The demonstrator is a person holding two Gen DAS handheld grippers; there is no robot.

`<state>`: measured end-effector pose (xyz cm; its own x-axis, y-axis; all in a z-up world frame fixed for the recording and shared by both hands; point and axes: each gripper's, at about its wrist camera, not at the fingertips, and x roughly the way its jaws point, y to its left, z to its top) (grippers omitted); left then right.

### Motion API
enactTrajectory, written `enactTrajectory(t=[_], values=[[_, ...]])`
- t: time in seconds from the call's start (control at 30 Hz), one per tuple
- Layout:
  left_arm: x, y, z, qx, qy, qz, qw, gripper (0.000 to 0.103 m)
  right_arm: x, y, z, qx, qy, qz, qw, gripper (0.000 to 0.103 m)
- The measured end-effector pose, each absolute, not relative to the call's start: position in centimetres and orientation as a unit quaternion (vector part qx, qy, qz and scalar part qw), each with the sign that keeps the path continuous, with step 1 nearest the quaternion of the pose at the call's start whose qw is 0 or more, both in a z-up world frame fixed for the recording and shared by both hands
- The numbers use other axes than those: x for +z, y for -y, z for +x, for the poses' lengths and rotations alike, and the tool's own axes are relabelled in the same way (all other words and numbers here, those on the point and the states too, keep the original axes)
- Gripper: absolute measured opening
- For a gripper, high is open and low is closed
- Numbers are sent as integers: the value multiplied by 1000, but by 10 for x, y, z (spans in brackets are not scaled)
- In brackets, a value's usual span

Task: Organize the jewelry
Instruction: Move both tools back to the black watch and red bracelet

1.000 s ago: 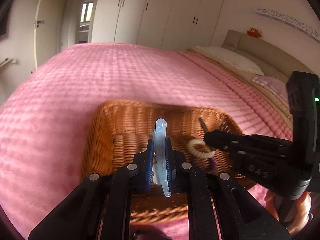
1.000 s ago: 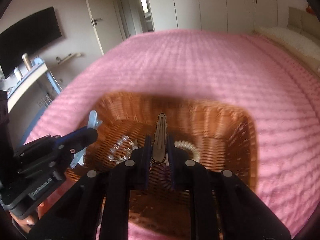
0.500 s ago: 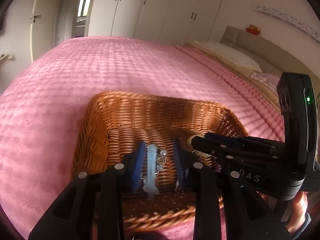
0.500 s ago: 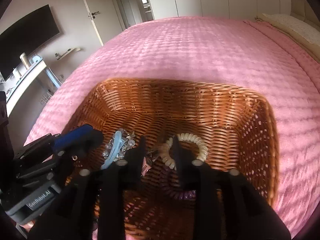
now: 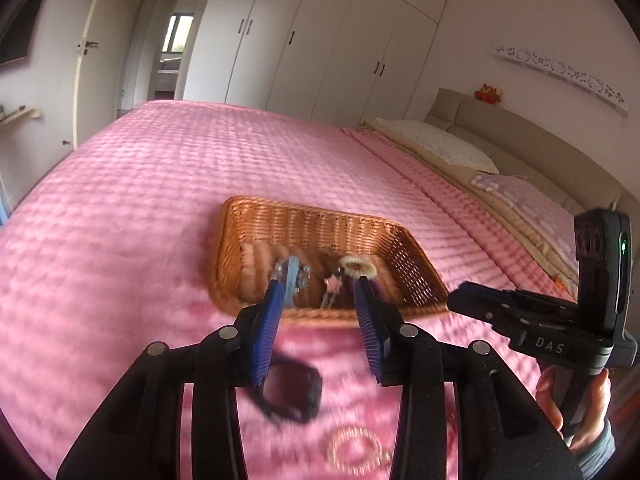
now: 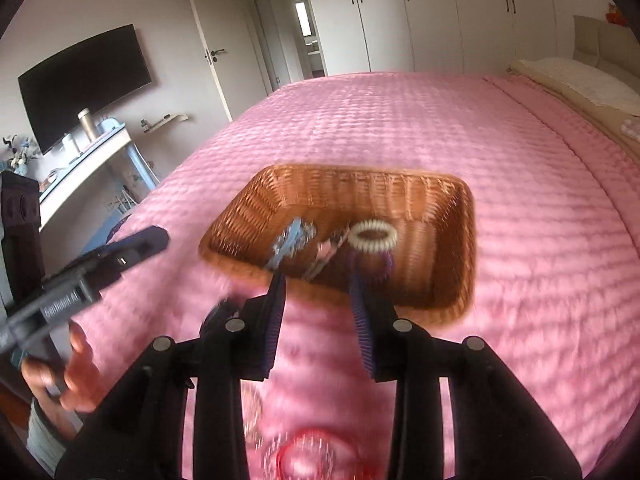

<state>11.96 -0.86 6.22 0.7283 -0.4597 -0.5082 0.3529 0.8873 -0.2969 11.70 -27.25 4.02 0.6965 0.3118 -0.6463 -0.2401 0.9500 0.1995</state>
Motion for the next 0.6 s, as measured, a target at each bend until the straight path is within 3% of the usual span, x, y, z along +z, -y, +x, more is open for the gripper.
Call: enactTrajectory(t=[0.3, 0.6], values=[[40, -7, 61, -207, -314, -93, 922, 38, -11, 287, 62, 127, -404, 40, 905, 30], [3, -5, 54, -219, -351, -84, 906, 38, -60, 290, 61, 118, -435, 17, 892, 30]])
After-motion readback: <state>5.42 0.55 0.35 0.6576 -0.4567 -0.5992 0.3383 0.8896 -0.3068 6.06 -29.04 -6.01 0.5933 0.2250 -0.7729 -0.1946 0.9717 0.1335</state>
